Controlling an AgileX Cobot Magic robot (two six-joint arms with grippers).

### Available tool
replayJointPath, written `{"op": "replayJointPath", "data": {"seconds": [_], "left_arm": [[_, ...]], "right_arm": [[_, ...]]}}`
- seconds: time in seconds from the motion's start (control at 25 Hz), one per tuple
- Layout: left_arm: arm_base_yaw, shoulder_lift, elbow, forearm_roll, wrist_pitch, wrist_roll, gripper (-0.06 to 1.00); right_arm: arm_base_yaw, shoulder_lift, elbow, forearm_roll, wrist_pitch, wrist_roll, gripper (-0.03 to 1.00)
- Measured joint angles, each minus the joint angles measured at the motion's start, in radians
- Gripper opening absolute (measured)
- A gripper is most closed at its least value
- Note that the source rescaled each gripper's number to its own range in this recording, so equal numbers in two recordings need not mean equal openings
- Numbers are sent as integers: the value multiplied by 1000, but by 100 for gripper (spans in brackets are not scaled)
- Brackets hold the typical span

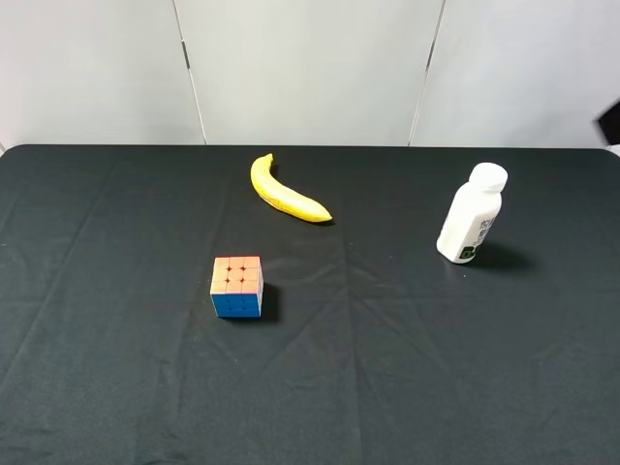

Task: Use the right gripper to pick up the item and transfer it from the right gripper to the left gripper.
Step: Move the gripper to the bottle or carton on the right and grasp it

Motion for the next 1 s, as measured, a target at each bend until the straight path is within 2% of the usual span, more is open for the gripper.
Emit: {"op": "replayJointPath", "data": {"seconds": [0.2,0.48,0.76,1.0], "left_arm": [[0,0,0,0,0,0,100],[0,0,0,0,0,0,100],[0,0,0,0,0,0,100],[0,0,0,0,0,0,100]], "right_arm": [[38,123,-7,0,-42,-67,100],[41,261,-7,0,-71,-175,100],[41,389,-15,0,-115,-192,100],[41,494,-107,-9,-116,-188,100]]}}
